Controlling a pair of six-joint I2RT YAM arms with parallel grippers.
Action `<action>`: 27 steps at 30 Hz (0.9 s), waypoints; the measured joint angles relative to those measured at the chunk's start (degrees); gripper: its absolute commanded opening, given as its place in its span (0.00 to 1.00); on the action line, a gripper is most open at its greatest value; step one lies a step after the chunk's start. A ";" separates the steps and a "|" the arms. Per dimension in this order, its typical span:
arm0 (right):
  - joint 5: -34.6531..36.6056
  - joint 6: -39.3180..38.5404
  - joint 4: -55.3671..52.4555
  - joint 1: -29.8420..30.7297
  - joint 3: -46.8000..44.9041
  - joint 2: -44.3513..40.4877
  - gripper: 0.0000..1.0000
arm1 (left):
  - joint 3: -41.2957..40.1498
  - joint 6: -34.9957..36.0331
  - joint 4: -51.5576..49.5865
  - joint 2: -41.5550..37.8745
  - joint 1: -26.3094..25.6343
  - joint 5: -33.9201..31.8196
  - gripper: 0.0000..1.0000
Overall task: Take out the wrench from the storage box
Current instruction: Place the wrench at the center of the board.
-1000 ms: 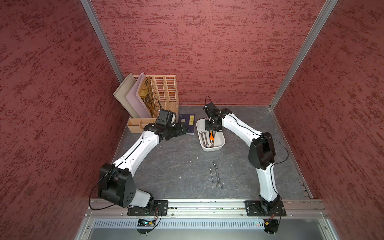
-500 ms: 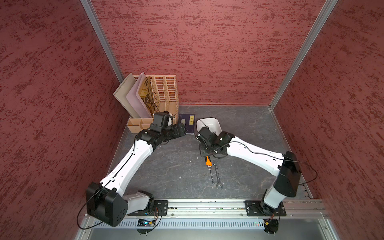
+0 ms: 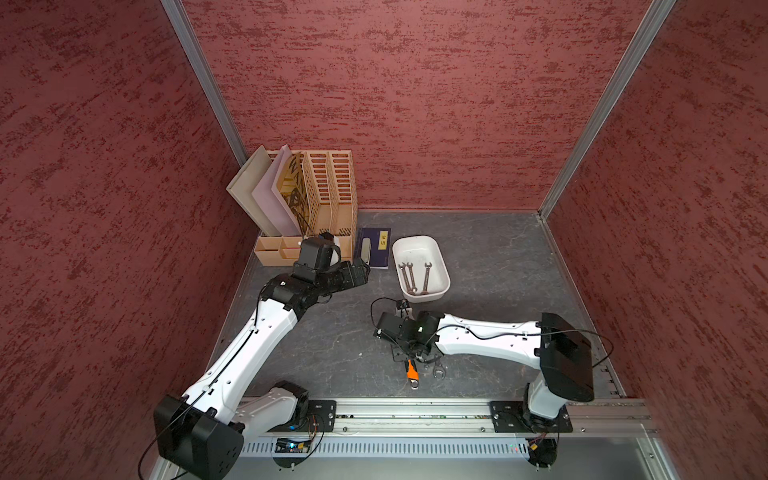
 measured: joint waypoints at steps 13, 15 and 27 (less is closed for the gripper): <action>-2.25 -0.09 6.14 0.00 -5.18 4.39 0.15 | -0.52 0.04 -0.37 0.22 -0.02 0.35 1.00; -2.56 -0.37 7.17 0.00 -5.16 5.05 0.17 | -0.52 0.02 -0.37 0.68 -0.11 0.57 1.00; -3.43 -2.69 7.56 -0.72 -3.93 5.90 0.27 | -0.52 -0.04 -0.31 2.29 -0.76 0.61 1.00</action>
